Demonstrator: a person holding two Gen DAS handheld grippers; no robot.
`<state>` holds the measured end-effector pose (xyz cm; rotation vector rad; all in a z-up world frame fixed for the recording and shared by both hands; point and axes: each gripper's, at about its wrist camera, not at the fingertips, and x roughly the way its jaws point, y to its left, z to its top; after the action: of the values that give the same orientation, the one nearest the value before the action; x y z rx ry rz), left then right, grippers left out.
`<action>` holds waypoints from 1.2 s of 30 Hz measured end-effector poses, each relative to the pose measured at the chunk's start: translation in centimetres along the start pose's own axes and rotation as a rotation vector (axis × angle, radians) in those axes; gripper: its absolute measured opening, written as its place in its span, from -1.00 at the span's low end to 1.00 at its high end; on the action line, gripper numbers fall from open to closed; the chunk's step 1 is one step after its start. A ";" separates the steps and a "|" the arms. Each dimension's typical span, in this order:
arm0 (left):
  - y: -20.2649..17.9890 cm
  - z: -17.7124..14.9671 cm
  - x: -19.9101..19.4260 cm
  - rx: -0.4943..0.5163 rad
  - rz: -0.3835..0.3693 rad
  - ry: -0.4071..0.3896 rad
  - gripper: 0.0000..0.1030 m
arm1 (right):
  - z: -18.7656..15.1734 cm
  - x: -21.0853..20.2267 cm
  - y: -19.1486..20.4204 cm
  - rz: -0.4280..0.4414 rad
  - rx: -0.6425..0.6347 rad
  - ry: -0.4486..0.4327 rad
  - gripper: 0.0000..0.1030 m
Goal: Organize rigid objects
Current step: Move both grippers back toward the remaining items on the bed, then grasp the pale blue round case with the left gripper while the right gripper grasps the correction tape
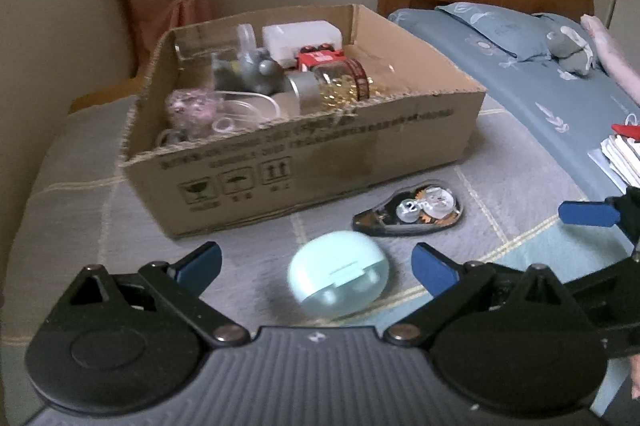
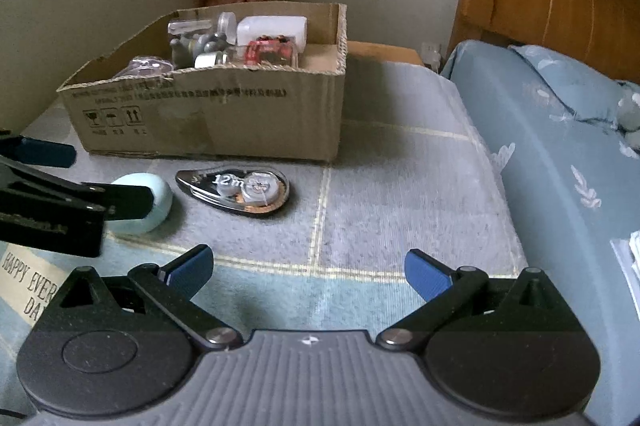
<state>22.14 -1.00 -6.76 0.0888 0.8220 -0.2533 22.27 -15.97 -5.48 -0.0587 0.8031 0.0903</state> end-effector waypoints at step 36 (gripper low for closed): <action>2.8 -1.6 0.7 -0.102 0.101 0.033 0.17 | 0.7 1.9 1.8 0.056 -0.041 0.061 1.00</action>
<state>22.14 1.88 -8.43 0.0381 0.8592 -0.1149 23.90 -14.03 -6.43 -0.0776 0.8640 0.1584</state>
